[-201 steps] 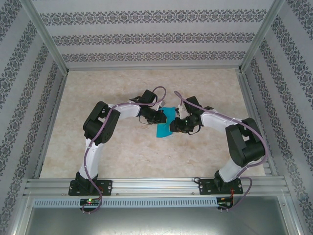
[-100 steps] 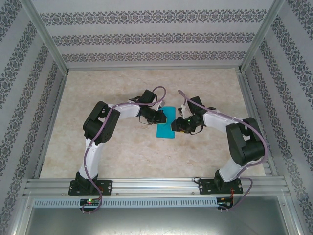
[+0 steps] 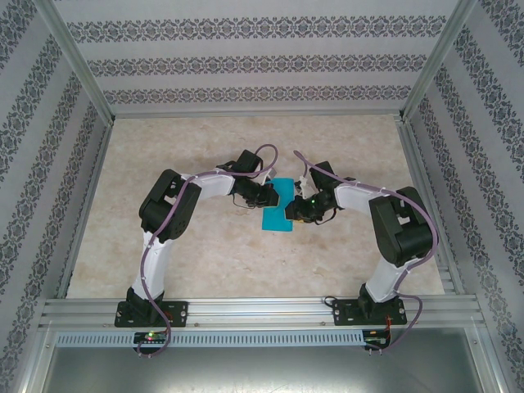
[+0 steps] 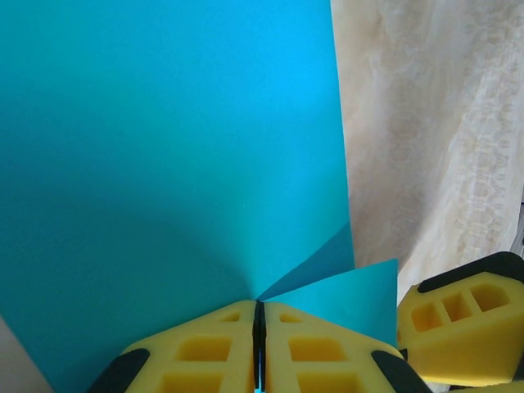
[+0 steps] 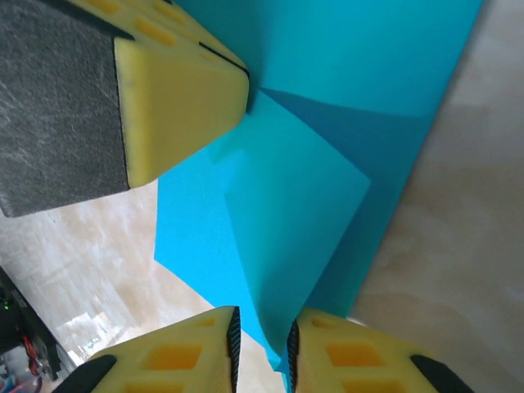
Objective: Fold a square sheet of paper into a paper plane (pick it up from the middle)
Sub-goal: Fold the triangle a second time at the center of the table.
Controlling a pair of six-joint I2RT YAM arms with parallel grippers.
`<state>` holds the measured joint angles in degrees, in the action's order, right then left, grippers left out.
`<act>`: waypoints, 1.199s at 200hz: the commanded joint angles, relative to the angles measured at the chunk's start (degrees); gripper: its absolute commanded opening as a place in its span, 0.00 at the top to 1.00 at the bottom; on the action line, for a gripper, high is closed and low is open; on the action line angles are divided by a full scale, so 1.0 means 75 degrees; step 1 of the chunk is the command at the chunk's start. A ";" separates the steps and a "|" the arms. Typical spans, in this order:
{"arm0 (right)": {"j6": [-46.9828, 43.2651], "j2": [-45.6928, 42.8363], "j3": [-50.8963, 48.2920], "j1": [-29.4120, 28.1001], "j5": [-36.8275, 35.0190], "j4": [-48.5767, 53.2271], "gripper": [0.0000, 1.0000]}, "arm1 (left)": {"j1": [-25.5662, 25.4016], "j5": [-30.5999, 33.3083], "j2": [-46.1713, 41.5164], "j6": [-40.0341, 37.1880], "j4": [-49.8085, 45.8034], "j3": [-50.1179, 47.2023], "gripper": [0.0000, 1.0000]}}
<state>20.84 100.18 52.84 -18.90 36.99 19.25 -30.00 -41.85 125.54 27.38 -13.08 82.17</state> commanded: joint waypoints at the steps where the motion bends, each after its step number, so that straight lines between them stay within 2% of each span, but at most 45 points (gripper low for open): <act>1: -0.0185 0.0108 0.0167 -0.0030 0.0100 0.0012 0.82 | 0.0132 0.0991 0.0771 -0.0297 -0.0834 -0.0316 0.87; 27: -0.0276 0.0058 0.0180 0.0004 -0.0106 0.0143 0.91 | 0.0126 0.0977 0.0772 -0.0310 -0.0844 -0.0316 0.87; 55: -0.0375 0.0082 0.0215 0.0034 -0.0361 0.0248 0.95 | 0.0123 0.0974 0.0763 -0.0310 -0.0846 -0.0304 0.87; 240: -0.0616 0.0511 0.0442 0.0135 -0.0959 0.0375 0.96 | 0.0124 0.0885 0.0889 -0.0309 -0.0790 -0.0280 0.87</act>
<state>17.58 102.91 54.72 -18.48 31.94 20.75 -29.89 -42.50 125.91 27.35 -13.30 82.54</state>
